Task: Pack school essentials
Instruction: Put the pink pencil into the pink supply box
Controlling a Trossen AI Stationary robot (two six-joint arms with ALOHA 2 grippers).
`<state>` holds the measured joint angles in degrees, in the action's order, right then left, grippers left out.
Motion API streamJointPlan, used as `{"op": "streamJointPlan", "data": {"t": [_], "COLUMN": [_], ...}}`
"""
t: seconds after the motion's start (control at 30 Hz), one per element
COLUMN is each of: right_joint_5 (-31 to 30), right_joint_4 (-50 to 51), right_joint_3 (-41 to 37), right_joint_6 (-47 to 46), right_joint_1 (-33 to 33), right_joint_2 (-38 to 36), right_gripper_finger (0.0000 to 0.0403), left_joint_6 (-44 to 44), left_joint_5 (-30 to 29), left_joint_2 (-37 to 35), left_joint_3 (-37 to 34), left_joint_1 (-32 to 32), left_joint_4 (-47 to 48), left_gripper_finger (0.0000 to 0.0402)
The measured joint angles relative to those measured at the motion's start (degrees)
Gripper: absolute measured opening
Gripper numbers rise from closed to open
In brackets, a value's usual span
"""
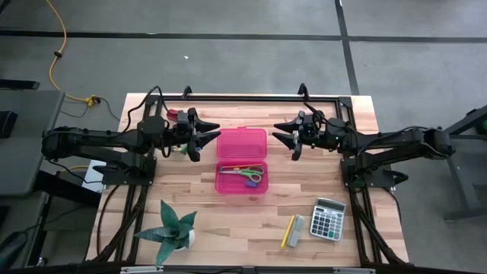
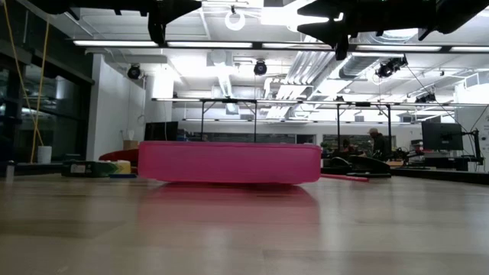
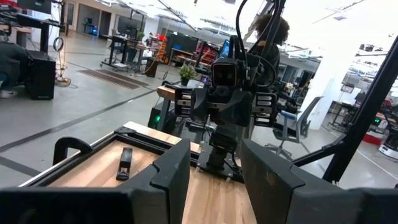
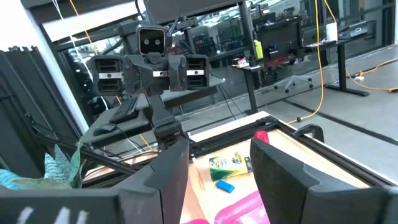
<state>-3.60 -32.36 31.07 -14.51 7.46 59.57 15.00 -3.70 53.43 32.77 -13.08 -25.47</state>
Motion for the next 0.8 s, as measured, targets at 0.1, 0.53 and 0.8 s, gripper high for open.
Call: {"op": "streamJointPlan", "data": {"t": [0.1,0.53,0.8], "right_joint_5": [-0.75,-18.45,-14.08], "right_joint_4": [0.73,57.26,54.47], "right_joint_3": [0.0,-0.02,-0.04], "right_joint_6": [-0.18,-35.6,-34.65], "right_joint_1": [-0.02,5.92,12.27], "right_joint_2": [0.0,0.1,5.07], "right_gripper_finger": [0.0165,0.0165,0.0165], "left_joint_6": [0.01,0.0,0.01], "left_joint_5": [0.0,-0.02,-0.04], "left_joint_2": [-0.01,-0.01,0.01], "left_joint_3": [0.0,0.0,0.0], "left_joint_1": [0.0,0.0,0.0], "left_joint_4": [0.0,-0.02,-0.02], "left_gripper_finger": [0.0129,0.0129,0.0129]}}
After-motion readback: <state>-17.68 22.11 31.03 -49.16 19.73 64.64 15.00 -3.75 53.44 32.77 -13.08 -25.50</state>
